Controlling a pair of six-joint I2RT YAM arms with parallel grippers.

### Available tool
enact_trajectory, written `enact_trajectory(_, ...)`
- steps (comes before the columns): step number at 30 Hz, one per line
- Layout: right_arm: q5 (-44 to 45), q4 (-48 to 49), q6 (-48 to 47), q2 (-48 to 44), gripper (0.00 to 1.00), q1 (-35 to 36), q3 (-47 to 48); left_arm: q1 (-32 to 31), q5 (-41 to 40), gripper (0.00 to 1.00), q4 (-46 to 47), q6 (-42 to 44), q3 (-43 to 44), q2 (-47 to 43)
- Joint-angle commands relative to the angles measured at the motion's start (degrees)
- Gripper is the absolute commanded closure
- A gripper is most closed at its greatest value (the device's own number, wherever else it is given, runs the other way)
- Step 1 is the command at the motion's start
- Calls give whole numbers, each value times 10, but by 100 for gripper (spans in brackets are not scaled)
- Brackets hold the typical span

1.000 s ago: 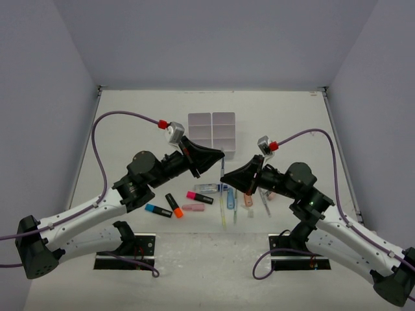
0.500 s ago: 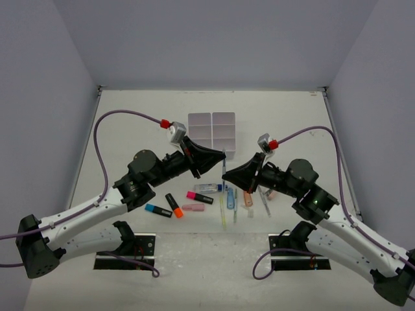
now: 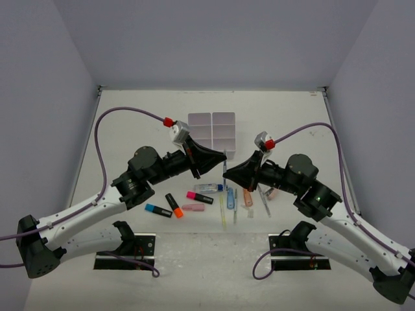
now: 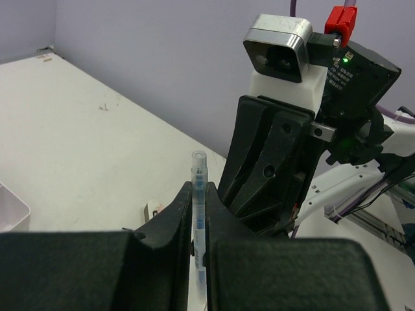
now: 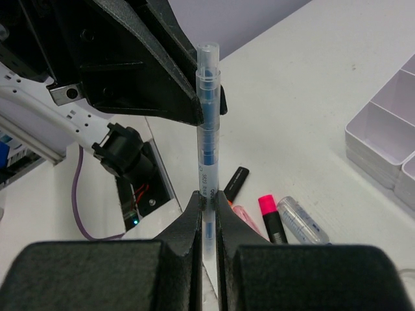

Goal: Sort the stationery into containers
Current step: Close the pen cap on the pen.

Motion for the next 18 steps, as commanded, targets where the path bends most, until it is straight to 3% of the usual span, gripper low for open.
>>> enact_trajectory(1,4,61,-21,1,100,0,49,-2,27,81,-68,12,5,7)
enact_trajectory(3,-13,66,-14,4,100,0,46,-2,11,66,-71,13,7,5)
enact_trajectory(4,-19,70,-10,6,100,0,44,-2,2,64,-70,14,7,3)
enact_trajectory(7,-29,78,-3,9,100,0,36,-3,-7,74,-66,11,9,-1)
enact_trajectory(9,-34,79,1,12,100,0,34,-2,-2,74,-59,11,9,0)
enact_trajectory(12,-44,83,6,14,100,0,30,-2,-2,98,-52,9,9,0)
enact_trajectory(18,-64,93,14,24,98,0,20,-2,23,100,-14,21,-8,-20)
